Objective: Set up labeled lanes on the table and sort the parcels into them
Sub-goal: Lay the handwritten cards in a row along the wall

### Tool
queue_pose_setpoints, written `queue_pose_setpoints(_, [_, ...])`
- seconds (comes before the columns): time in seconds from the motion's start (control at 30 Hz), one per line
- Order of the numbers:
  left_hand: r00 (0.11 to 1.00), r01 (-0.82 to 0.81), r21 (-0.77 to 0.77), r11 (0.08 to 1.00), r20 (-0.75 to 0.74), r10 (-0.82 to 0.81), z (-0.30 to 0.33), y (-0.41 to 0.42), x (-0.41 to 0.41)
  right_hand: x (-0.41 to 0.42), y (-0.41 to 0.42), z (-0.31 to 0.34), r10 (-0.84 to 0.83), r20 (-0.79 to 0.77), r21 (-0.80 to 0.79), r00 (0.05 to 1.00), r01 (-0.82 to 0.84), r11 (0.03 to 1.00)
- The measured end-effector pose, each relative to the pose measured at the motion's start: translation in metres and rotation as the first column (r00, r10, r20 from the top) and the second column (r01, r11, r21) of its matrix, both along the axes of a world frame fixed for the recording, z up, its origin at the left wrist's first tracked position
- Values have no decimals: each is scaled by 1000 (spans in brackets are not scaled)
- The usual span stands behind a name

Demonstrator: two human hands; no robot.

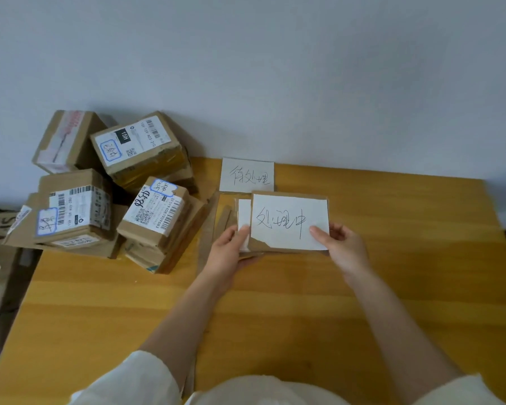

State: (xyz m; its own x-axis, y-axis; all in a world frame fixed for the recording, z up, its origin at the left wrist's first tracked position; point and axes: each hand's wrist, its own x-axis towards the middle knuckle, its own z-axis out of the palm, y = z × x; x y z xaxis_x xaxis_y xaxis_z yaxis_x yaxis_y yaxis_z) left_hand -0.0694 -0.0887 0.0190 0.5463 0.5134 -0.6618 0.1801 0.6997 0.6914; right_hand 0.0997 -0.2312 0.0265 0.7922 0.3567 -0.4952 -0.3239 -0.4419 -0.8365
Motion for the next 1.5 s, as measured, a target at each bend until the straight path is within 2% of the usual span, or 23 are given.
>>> queue_pose_setpoints(0.27, [999, -39, 36, 999, -15, 39, 6, -22, 17, 23, -19, 5, -6, -3, 9, 1000, 6, 1000])
queue_pose_setpoints(0.47, [986, -108, 47, 993, -123, 113, -4, -39, 34, 48, -36, 6, -7, -80, 44, 997, 10, 999])
queue_pose_setpoints(0.57, [972, -124, 81, 989, -191, 137, -8, -45, 42, 68, -41, 5, -74, -123, 71, 990, 83, 994])
queue_pose_setpoints(0.73, [953, -116, 140, 983, -265, 150, -13, -45, 61, 117, -37, 3, -290, -169, 105, 942, 310, 945])
queue_pose_setpoints(0.87, [944, -102, 161, 982, -296, 147, -16, -40, 76, 150, -20, -9, -338, -157, 88, 928, 354, 931])
queue_pose_setpoints(1.37, [903, -78, 93, 993, -416, 109, -31, -33, 104, 176, 15, -73, -192, -147, -137, 970, 172, 975])
queue_pose_setpoints(1.5, [897, -85, 86, 993, -427, 113, -33, -33, 106, 172, 7, -74, -37, 103, -314, 994, 67, 947])
